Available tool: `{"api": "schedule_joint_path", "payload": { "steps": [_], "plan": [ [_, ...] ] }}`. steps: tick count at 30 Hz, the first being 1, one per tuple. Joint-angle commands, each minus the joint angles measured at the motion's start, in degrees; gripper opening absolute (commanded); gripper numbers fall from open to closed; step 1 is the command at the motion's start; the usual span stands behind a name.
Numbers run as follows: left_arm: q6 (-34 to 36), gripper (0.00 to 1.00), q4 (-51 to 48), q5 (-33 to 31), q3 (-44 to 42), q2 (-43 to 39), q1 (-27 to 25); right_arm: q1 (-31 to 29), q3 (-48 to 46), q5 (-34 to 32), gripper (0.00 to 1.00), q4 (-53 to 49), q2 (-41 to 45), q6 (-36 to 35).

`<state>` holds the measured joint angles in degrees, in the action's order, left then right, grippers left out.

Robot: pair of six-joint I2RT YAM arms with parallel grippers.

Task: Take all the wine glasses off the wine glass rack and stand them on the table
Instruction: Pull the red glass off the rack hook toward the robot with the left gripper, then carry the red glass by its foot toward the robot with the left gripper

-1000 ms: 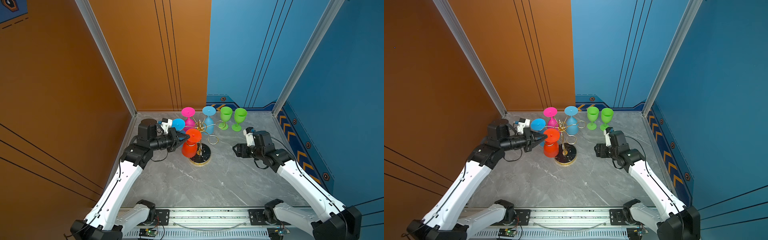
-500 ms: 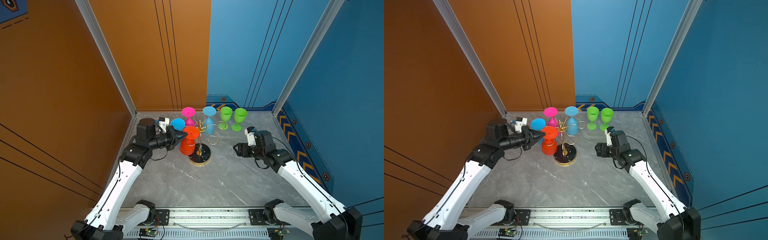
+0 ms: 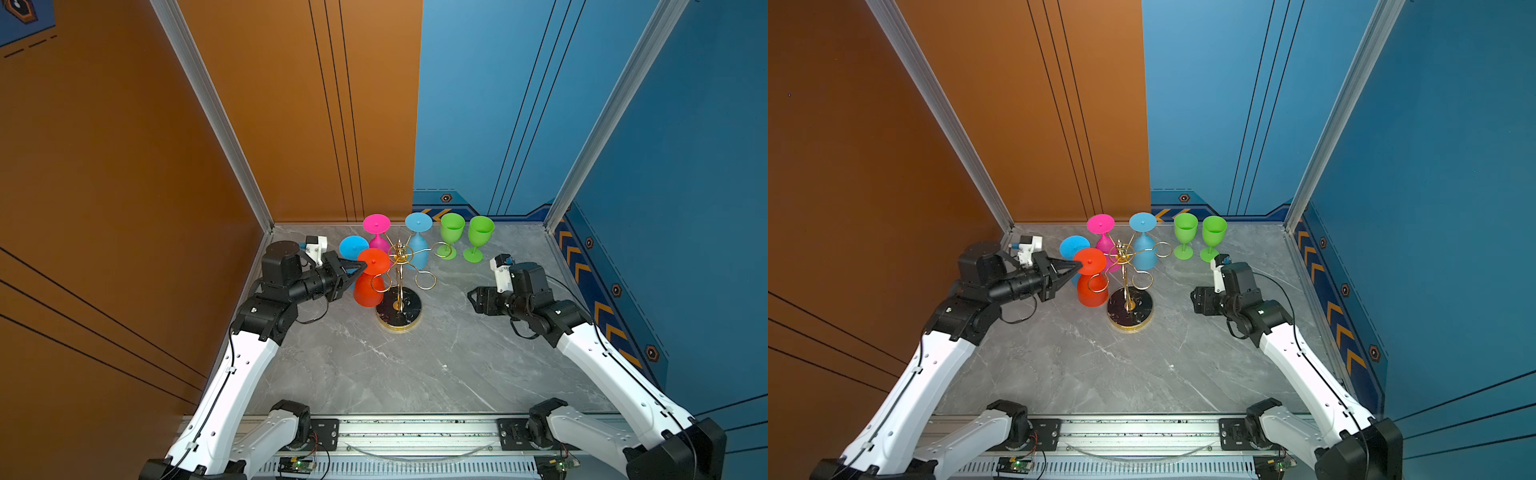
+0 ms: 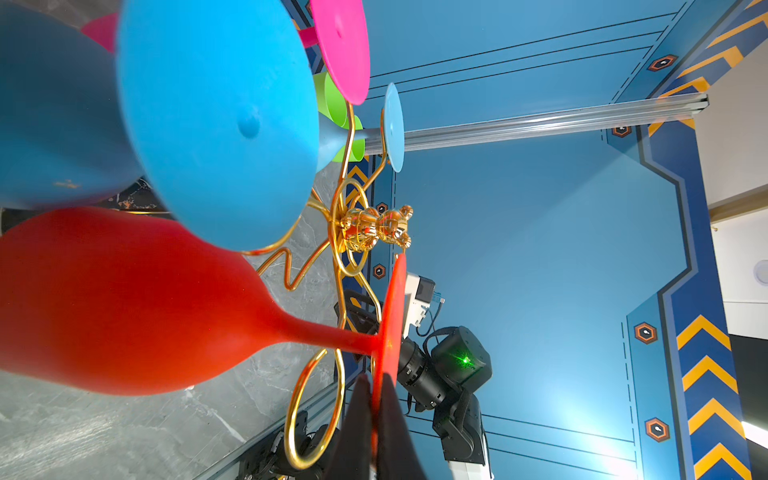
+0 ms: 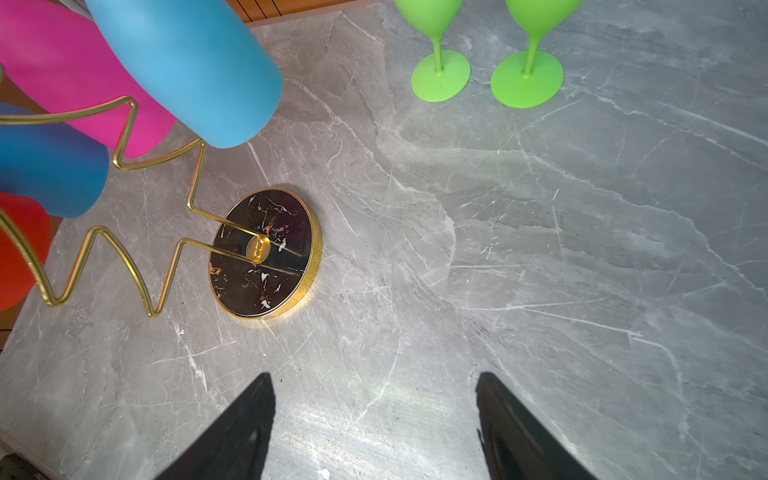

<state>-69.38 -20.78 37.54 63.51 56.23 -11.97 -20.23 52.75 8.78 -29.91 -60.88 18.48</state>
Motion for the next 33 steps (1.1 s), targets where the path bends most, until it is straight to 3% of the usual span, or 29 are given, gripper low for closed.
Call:
{"api": "schedule_joint_path", "payload": {
  "steps": [1,11,22,33],
  "plan": [
    [-0.6,0.00,1.3,0.0,-1.5,-2.3,1.2,0.3,-0.5,-1.1,0.78,0.6,1.2,0.1],
    [-1.3,0.00,0.6,2.6,-4.1,-7.3,3.9,0.4,-0.2,-0.8,0.78,0.5,1.6,0.4],
    [3.9,0.00,-3.6,7.7,-8.6,-13.1,6.0,0.2,0.1,0.1,0.78,-0.1,1.7,0.8],
    [12.5,0.00,-4.0,17.9,-13.4,-17.2,6.2,0.1,0.2,-0.5,0.78,-1.5,2.1,0.8]
  ]
}}
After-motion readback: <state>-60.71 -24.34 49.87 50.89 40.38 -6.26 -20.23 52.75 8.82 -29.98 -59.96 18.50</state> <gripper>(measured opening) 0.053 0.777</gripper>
